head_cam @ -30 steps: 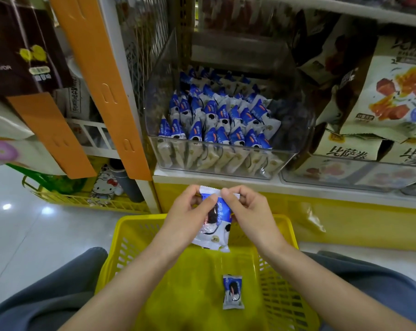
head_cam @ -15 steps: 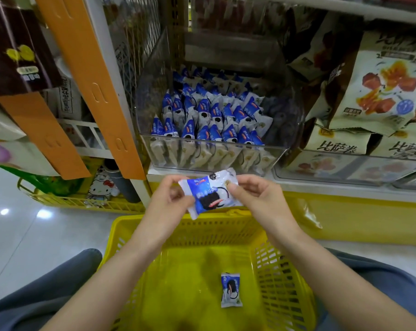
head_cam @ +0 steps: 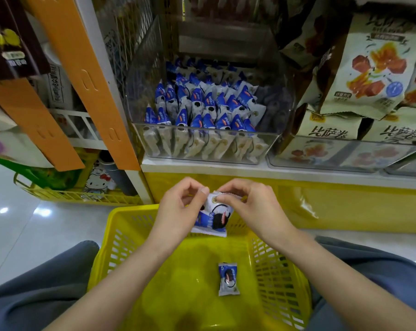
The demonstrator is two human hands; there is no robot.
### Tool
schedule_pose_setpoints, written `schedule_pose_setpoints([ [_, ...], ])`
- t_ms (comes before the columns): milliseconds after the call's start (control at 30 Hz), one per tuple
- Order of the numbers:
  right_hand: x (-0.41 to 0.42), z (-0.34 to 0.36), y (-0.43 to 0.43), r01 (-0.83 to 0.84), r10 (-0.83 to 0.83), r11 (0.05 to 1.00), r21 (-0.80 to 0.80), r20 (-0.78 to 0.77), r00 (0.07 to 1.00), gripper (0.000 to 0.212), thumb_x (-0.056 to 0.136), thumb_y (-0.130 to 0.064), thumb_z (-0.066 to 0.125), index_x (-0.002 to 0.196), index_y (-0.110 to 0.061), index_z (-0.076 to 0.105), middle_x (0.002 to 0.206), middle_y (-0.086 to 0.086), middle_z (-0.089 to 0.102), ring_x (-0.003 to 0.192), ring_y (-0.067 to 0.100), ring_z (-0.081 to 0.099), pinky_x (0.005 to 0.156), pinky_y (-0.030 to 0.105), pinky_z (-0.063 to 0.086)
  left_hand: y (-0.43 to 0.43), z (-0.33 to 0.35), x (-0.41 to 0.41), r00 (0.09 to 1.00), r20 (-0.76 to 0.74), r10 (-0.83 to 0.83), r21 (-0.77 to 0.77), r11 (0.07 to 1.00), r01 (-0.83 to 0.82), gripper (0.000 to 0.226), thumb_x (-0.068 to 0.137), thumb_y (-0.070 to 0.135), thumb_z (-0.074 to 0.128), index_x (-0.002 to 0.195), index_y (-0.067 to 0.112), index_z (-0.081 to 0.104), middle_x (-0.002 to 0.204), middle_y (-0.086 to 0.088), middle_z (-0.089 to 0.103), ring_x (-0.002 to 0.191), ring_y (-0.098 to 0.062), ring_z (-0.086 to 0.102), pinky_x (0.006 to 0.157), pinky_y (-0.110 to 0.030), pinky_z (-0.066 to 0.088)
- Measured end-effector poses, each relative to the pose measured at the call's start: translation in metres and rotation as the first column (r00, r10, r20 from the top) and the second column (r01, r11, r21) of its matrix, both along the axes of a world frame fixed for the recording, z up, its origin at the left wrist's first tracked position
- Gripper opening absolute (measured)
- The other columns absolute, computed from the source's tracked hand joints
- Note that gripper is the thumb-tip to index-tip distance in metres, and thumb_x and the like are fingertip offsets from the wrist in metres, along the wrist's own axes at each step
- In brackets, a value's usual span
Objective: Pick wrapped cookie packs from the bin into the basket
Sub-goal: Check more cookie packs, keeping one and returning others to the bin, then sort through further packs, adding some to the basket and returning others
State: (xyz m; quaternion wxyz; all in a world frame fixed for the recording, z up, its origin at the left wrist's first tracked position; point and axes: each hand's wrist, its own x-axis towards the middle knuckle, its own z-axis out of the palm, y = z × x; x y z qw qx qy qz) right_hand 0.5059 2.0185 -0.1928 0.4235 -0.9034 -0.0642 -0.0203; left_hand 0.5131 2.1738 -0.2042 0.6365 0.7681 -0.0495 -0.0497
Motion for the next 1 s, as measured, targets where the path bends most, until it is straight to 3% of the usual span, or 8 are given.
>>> schedule_pose_setpoints([
  [133,-0.005,-0.01,-0.006,0.044,-0.044,0.999,0.009,0.018,0.999,0.004,0.082,-0.018,0.067,0.083,-0.022,0.069,0.081,-0.013,0.067,0.078,-0.001,0.06,0.071,0.013,0.044,-0.007,-0.01,-0.008,0.946,-0.322,-0.025,-0.249,0.967,-0.06,0.018,0.092,0.01,0.052,0.076,0.014,0.059,0.08,-0.003,0.065,0.079,-0.012,0.062,0.068,-0.022,0.052],
  [300,-0.02,-0.034,-0.014,0.089,-0.085,0.989,0.121,-0.046,0.995,0.011,0.083,-0.019,0.066,0.079,-0.029,0.064,0.08,-0.014,0.067,0.078,-0.002,0.06,0.071,0.014,0.045,-0.018,-0.025,-0.025,0.924,-0.378,-0.058,-0.325,0.943,-0.074,0.015,0.093,0.007,0.048,0.08,0.01,0.055,0.082,-0.006,0.066,0.079,-0.015,0.063,0.07,-0.03,0.054],
  [433,-0.035,-0.059,-0.024,0.143,-0.132,0.975,0.168,-0.075,0.988,0.016,0.084,-0.018,0.065,0.078,-0.032,0.062,0.081,-0.016,0.066,0.08,-0.001,0.061,0.074,0.02,0.048,-0.031,-0.045,-0.043,0.93,-0.351,-0.111,-0.222,0.975,0.033,0.008,0.089,0.007,0.055,0.088,0.015,0.055,0.082,0.0,0.063,0.074,-0.008,0.058,0.067,-0.018,0.048],
  [600,-0.05,-0.082,-0.041,0.197,-0.163,0.956,0.218,-0.165,0.973,0.02,0.088,-0.015,0.06,0.082,-0.033,0.062,0.08,-0.019,0.065,0.078,-0.003,0.059,0.072,0.017,0.047,-0.043,-0.088,-0.059,0.876,-0.446,-0.185,-0.069,0.983,0.172,0.019,0.082,0.005,0.066,0.097,0.013,0.056,0.087,0.0,0.066,0.071,-0.004,0.062,0.065,-0.023,0.051],
  [700,-0.055,-0.102,-0.073,0.335,-0.333,0.93,-0.152,0.038,0.942,0.018,0.094,-0.016,0.051,0.109,-0.013,0.061,0.103,0.003,0.062,0.097,0.016,0.054,0.081,0.021,0.037,-0.044,-0.124,-0.061,0.858,-0.495,-0.136,-0.015,0.989,0.147,0.02,0.083,0.003,0.064,0.099,0.011,0.054,0.089,-0.002,0.065,0.065,0.0,0.063,0.056,-0.019,0.053],
  [800,-0.055,-0.127,-0.103,0.415,-0.461,0.846,-0.334,-0.068,0.885,0.036,0.097,-0.016,0.042,0.13,-0.001,0.044,0.121,0.019,0.05,0.111,0.036,0.046,0.09,0.033,0.029,-0.044,-0.168,-0.06,0.833,-0.55,-0.058,0.122,0.981,0.149,0.02,0.086,0.003,0.061,0.102,0.008,0.05,0.1,-0.011,0.062,0.072,-0.012,0.06,0.056,-0.021,0.054],
  [900,-0.055,-0.151,-0.116,0.388,-0.451,0.88,-0.274,-0.229,0.863,0.034,0.1,-0.022,0.034,0.126,-0.003,0.046,0.119,0.018,0.052,0.108,0.036,0.051,0.083,0.038,0.037,-0.043,-0.21,-0.062,0.789,-0.612,0.054,0.236,0.965,0.116,0.038,0.087,0.006,0.06,0.12,-0.001,0.043,0.109,-0.017,0.057,0.083,-0.024,0.058,0.052,-0.021,0.052],
  [1000,-0.056,-0.164,-0.12,0.408,-0.44,0.893,-0.19,-0.18,0.88,0.031,0.099,-0.022,0.038,0.121,-0.004,0.051,0.112,0.017,0.059,0.1,0.033,0.056,0.069,0.026,0.03,-0.039,-0.244,-0.066,0.771,-0.626,0.12,0.354,0.924,0.143,0.05,0.085,0.008,0.064,0.126,-0.005,0.037,0.114,-0.023,0.054,0.093,-0.033,0.057,0.07,-0.039,0.05],
])
